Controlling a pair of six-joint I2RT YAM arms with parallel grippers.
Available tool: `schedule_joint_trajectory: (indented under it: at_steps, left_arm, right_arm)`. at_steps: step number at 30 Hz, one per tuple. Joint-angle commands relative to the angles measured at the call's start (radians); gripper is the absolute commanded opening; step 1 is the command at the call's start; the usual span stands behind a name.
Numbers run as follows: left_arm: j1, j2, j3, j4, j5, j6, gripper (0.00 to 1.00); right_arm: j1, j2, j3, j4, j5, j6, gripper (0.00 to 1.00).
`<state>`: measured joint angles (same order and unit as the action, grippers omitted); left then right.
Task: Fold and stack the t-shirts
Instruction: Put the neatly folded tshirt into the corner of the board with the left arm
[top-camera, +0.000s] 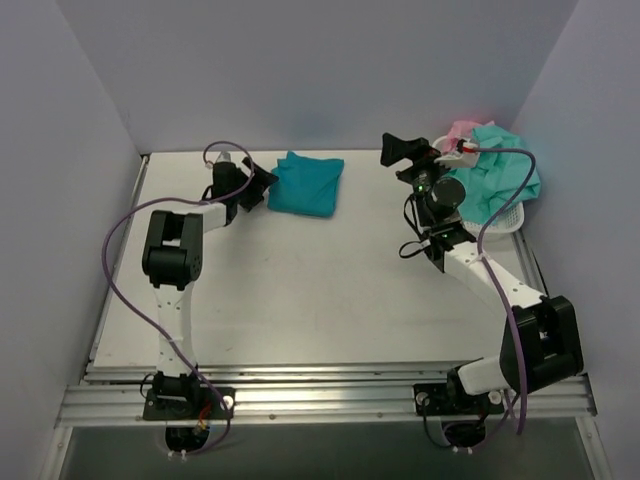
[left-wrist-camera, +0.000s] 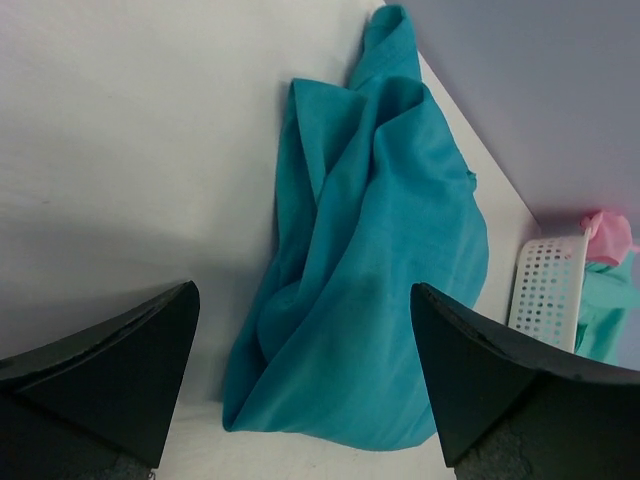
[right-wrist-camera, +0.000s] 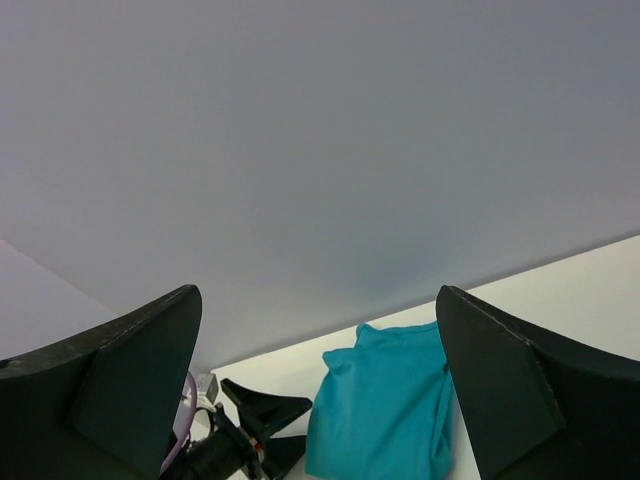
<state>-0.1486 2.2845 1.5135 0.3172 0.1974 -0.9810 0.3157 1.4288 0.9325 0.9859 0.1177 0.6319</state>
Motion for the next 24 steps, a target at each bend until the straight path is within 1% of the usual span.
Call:
schedule_joint_trajectory:
  at_steps: [1,6,9,10,12,13,14,15,17,18,20,21,24]
  left_arm:
    - [-0.029,0.052,0.082,-0.058,0.091,0.010,0.96]
    - [-0.071,0.107,0.154,-0.087,0.131,0.015,0.97]
    - [-0.089,0.134,0.191,-0.090,0.149,0.011,1.00]
    - [-0.092,0.142,0.201,-0.089,0.152,0.007,0.92]
    - [-0.100,0.161,0.209,-0.076,0.163,0.002,0.85]
    - [-0.100,0.167,0.214,-0.073,0.165,-0.004,0.78]
    - [-0.101,0.176,0.238,-0.087,0.166,-0.002,0.52]
    - [-0.103,0.190,0.255,-0.104,0.165,0.001,0.39]
    - [-0.103,0.205,0.290,-0.148,0.162,0.014,0.24]
    - [-0.101,0.214,0.319,-0.161,0.160,0.019,0.14]
    - [-0.097,0.219,0.346,-0.188,0.154,0.031,0.09]
    - [-0.094,0.222,0.379,-0.197,0.154,0.036,0.03]
    - [-0.077,0.224,0.445,-0.257,0.148,0.073,0.02]
  right_arm:
    - [0.010,-0.099,-0.035,-0.036,0.069,-0.044,1.00]
    - [0.010,-0.175,-0.072,-0.073,0.096,-0.046,1.00]
    - [0.008,-0.198,-0.089,-0.085,0.109,-0.049,1.00]
    - [0.008,-0.203,-0.096,-0.090,0.112,-0.049,1.00]
    - [0.008,-0.217,-0.104,-0.098,0.122,-0.052,1.00]
    - [0.008,-0.222,-0.109,-0.101,0.126,-0.054,1.00]
    - [0.008,-0.228,-0.118,-0.107,0.131,-0.058,1.00]
    - [0.008,-0.241,-0.124,-0.107,0.137,-0.060,1.00]
    - [0.005,-0.254,-0.141,-0.110,0.143,-0.064,1.00]
    - [0.005,-0.269,-0.147,-0.113,0.145,-0.064,1.00]
    - [0.003,-0.284,-0.159,-0.115,0.149,-0.064,1.00]
    - [0.002,-0.301,-0.172,-0.115,0.151,-0.064,1.00]
    - [0.002,-0.327,-0.193,-0.113,0.151,-0.063,1.00]
